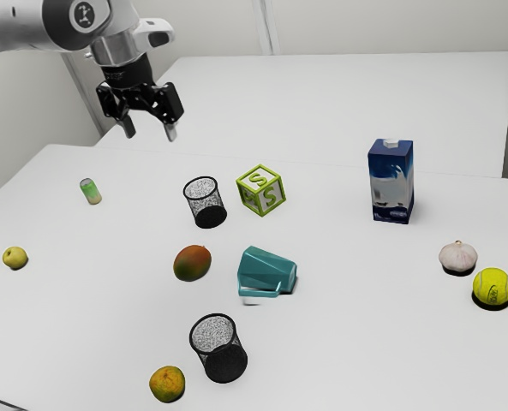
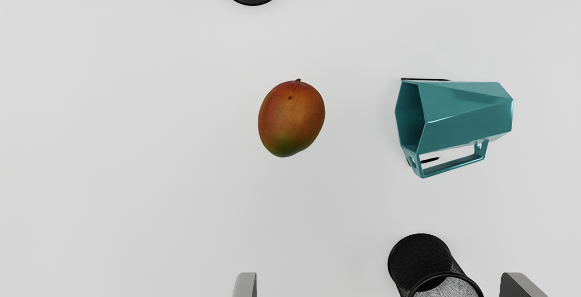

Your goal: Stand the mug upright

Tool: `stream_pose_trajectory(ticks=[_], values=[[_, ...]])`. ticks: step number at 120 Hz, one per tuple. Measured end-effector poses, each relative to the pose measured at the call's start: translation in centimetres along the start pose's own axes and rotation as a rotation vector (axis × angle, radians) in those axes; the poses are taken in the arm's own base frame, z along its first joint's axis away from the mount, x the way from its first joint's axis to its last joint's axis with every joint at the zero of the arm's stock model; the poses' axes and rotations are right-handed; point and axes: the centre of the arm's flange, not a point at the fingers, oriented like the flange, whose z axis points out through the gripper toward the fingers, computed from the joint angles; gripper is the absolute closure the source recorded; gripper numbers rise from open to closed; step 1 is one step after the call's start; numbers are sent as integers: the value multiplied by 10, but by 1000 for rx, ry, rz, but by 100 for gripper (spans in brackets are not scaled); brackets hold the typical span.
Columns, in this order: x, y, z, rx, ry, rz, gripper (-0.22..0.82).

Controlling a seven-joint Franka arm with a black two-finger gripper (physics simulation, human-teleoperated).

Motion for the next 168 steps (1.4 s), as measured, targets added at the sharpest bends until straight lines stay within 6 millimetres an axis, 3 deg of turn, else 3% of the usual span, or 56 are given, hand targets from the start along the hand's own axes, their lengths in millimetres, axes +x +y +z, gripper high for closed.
stream_pose_trajectory(ticks=[24,33,52,79,116,168], values=[[-4,1,3,-4,-4,-2,2],[-9,3,12,-19,-20,-2,2],[-19,12,48,-71,-57,3,2],[-16,23,120,-184,-68,7,2],[-13,30,202,-334,-22,-17,2],[-7,33,261,-446,41,-29,2]])
